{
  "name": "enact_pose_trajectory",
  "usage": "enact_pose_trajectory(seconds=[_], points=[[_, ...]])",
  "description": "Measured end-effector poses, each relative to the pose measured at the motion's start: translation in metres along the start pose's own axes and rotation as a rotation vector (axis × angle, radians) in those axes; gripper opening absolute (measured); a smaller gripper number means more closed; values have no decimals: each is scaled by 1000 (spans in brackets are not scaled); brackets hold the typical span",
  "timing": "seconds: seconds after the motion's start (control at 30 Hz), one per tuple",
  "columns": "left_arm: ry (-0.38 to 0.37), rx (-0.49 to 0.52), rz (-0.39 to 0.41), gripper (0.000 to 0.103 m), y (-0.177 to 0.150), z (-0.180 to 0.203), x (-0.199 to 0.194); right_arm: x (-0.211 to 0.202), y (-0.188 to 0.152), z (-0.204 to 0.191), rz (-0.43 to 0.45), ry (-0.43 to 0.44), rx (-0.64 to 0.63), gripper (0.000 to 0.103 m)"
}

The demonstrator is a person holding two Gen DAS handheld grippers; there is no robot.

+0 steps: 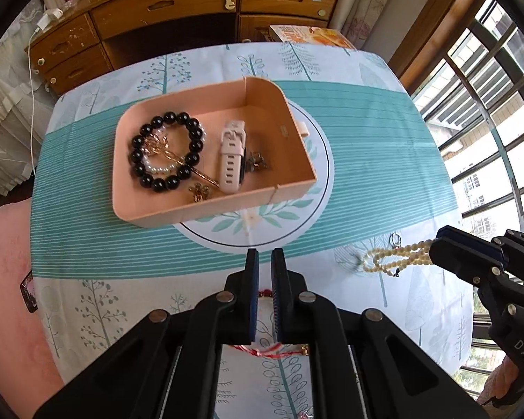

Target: Organize jewelry

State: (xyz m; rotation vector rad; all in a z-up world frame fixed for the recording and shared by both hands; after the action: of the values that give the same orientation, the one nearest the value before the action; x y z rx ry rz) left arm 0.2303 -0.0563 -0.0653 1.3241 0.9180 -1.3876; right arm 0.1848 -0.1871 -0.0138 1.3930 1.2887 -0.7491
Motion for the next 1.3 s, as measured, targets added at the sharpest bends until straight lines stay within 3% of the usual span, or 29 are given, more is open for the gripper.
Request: enact_pose_trajectory(seconds=[0.13,0.27,0.57,0.63,0.7,0.77,1.17,1.23,1.3], points=[[-2,-37,45,5,16,-16,-21,-20,28,-14,66,21,-11,9],[-15,-46,47,5,13,-25,-29,-31,59,-28,126,41,-9,9],[-21,31,-41,9,-14,-19,16,-10,121,-48,177,97,22,9],[-22,62,-58,23,-19,-15,26,2,127,-51,161,99,22,10],[-24,95,-77,63,-25,-10,35,14,127,-51,137,59,23,10],[-8,119,-62,76,-27,-8,39,26,122,-52,103,63,19,10],[-39,181,-77,76,-40,-3,55,37,57,-36,59,147,49,10],[-50,186,-73,72,-42,-4,58,35,46,-30,62,162,67,10],[-58,189,-80,56,-43,-6,60,35,36,-23,62,173,86,10]])
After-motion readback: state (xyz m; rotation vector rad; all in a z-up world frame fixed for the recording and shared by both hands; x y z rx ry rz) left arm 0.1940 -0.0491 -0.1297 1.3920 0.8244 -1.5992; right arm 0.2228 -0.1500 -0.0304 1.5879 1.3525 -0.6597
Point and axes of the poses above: each gripper's, at about its wrist camera, not at the fingertips, and x roughly the way its jaws point, z to its right, y to its top, the point moved 8 cm from there along x, roughly the way its jaws point, and after that the axes turned 11 degrees about -z, right-handed, at the moved point
